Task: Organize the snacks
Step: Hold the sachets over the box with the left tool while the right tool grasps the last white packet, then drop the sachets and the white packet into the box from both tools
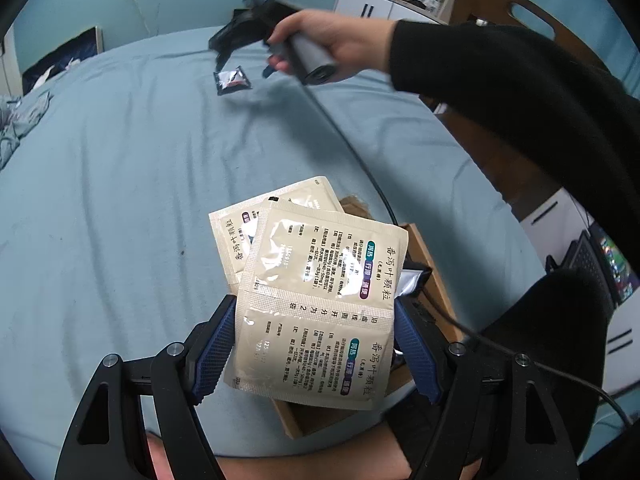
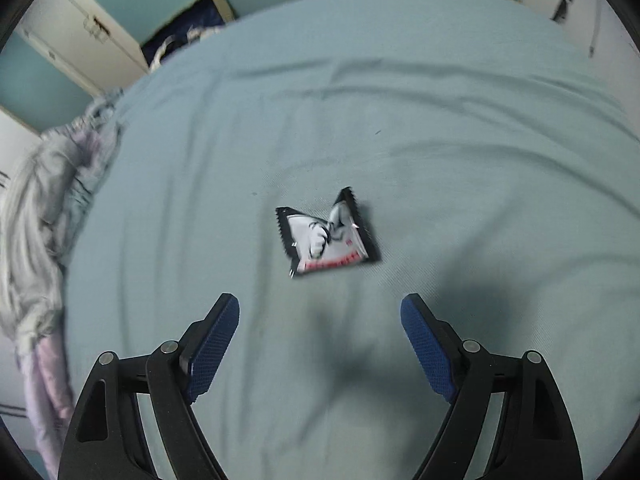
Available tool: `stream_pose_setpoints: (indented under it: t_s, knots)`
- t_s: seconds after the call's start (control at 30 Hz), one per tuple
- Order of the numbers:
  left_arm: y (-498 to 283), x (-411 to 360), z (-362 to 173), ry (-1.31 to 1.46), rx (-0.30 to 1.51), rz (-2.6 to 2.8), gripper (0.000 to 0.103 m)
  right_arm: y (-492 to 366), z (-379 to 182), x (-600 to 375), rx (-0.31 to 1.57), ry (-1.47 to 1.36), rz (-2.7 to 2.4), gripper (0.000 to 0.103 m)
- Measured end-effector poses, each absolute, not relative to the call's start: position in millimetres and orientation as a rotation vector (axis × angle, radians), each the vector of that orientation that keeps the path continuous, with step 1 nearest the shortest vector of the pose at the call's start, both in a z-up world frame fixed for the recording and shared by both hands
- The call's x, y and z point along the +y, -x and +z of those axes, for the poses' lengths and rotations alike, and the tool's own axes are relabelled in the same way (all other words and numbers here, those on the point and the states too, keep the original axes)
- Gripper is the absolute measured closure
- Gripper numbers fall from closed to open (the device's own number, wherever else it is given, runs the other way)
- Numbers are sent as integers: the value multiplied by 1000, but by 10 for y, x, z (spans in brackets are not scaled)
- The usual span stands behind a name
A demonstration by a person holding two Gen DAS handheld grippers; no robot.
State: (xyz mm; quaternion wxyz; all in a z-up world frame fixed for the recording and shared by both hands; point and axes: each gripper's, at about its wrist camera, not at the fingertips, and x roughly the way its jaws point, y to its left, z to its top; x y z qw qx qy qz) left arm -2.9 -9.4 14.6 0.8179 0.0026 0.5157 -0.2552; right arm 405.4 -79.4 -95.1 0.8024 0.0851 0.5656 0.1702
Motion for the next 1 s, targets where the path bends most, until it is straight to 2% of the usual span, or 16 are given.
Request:
stream_pose_setpoints:
  t_s: [0.23, 0.27, 0.3, 0.4, 0.5, 0.67, 0.83, 1.0]
  knots:
    - [13, -126, 143, -6, 1117, -585, 27, -4388, -1352, -314, 1155, -19, 258, 21]
    - [17, -138, 147, -14, 1115, -589, 27, -4396, -1373, -312, 1149, -23, 263, 26]
    - [18, -141, 146, -18, 1114, -592, 27, -4380, -1397, -324, 1132, -39, 278, 45]
    - [17, -146, 139, -22, 1119, -590, 27, -4263, -1359, -390, 1100, -35, 291, 54]
    - [6, -157, 121, -29, 1127, -570, 27, -4046, -1210, -483, 1066, 22, 290, 55]
    - [55, -187, 147, -51, 1099, -539, 27, -3391, -633, -885, 1006, 46, 339, 55]
    - [133, -213, 184, -74, 1059, -524, 27, -2326, -21, -1330, 947, 34, 421, 55]
    - [202, -193, 189, -82, 1041, -527, 25, -1159, 282, -1608, 883, 70, 501, 55]
